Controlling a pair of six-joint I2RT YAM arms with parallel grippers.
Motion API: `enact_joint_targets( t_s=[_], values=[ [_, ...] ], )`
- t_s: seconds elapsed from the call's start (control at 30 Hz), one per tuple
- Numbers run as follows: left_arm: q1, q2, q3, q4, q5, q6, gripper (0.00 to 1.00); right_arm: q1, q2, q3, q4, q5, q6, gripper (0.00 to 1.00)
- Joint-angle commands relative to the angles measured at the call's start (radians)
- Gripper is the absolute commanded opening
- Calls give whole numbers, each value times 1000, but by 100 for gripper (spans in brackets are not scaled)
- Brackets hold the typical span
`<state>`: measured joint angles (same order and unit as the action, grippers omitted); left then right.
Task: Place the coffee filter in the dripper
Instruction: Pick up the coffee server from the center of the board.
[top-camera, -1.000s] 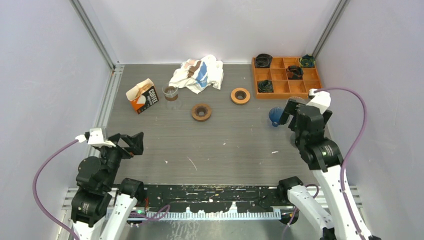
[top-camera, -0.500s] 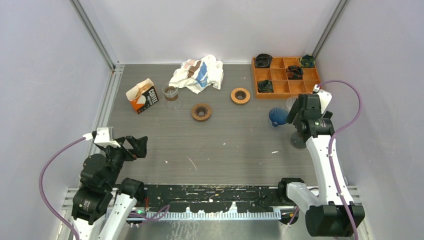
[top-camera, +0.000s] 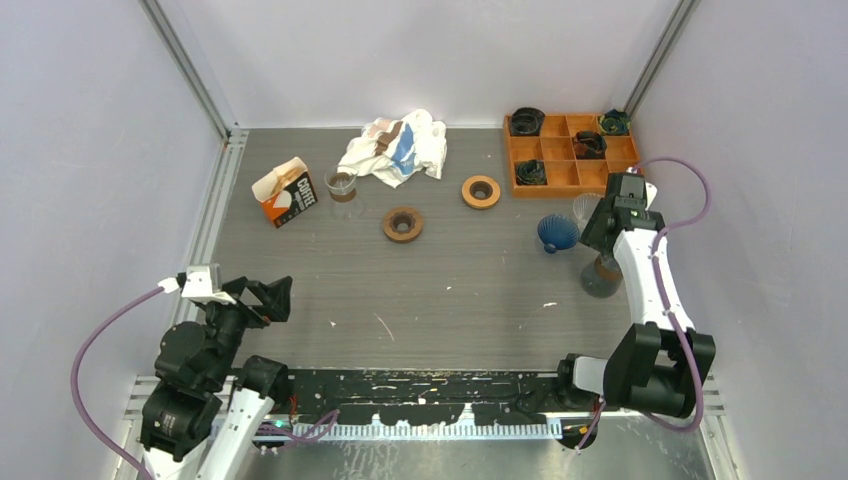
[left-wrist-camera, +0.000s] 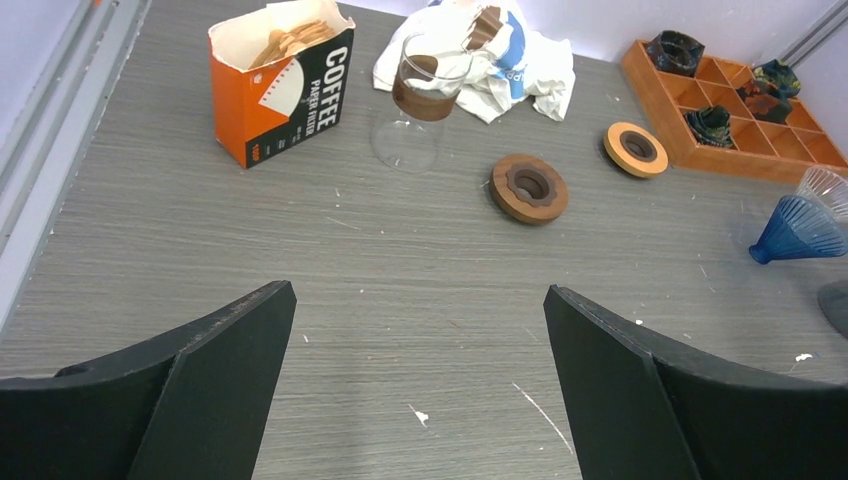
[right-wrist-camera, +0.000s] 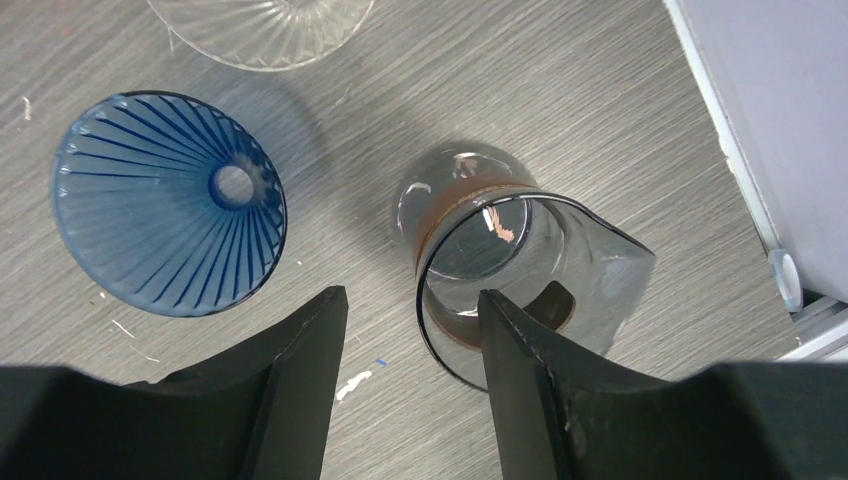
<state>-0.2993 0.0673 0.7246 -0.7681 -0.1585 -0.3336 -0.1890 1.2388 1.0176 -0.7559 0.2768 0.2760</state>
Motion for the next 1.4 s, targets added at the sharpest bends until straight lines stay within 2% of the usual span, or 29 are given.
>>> enact_joint_targets(
  t_s=[0.0, 0.5, 1.1, 1.37],
  values=[
    [-4, -30, -1, 37, -26, 11, 99, -16, 34, 56, 41, -49, -27, 57],
    [-14, -41, -8, 48, -22, 16, 99, -27, 153, 60, 55, -104, -31, 50],
    [-16, -34, -10, 56, 0, 19, 99, -26, 63, -9, 5, -133, 21, 21],
    [-15, -33, -10, 58, 3, 19, 99, 17, -15, 13, -82, -158, 55, 16]
  ],
)
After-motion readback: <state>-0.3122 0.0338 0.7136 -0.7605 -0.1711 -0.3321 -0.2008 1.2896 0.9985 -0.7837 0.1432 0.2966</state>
